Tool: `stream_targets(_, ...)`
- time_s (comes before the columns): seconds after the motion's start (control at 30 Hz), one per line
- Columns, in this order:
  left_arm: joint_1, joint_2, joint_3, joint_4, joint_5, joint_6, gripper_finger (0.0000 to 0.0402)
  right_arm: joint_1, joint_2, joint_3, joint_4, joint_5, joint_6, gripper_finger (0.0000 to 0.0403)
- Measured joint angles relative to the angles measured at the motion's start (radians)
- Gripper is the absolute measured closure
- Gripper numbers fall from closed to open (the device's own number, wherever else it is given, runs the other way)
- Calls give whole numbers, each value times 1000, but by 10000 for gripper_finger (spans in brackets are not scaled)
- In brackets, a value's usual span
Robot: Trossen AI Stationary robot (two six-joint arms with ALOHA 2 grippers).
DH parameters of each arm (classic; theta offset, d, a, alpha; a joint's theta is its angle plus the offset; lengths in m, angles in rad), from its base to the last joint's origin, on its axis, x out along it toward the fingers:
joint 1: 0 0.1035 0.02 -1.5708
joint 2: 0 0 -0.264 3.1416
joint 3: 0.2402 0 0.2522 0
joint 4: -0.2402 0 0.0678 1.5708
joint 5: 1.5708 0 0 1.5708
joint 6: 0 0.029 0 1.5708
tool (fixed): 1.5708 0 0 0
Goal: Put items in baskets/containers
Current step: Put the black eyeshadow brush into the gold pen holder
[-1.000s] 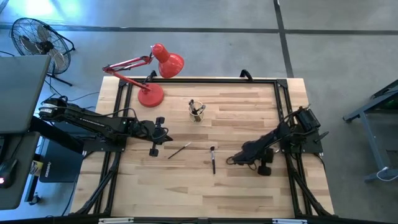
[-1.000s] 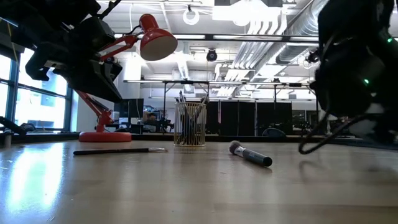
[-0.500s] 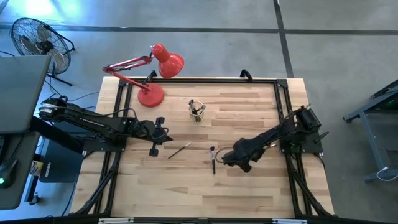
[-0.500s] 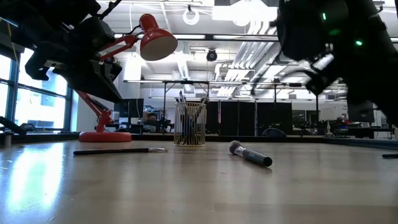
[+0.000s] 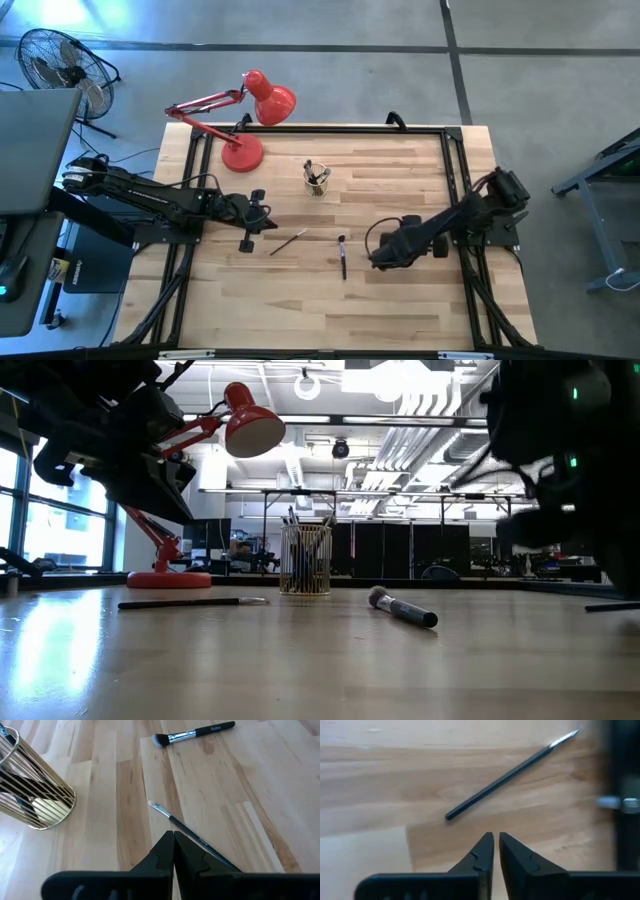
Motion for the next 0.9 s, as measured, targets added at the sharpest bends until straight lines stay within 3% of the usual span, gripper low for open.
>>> stream_targets(0.17,0,0,0,0,0,0,401,-31,-8,-110,137,-14,42,330)
stream_targets(0.37,0,0,0,-8,1,0,401,-53,-19,-87,73,-22,38,277)
stream_targets(0.9,0,0,0,-7,-1,6,401,-191,-168,-88,7,187,-63,218)
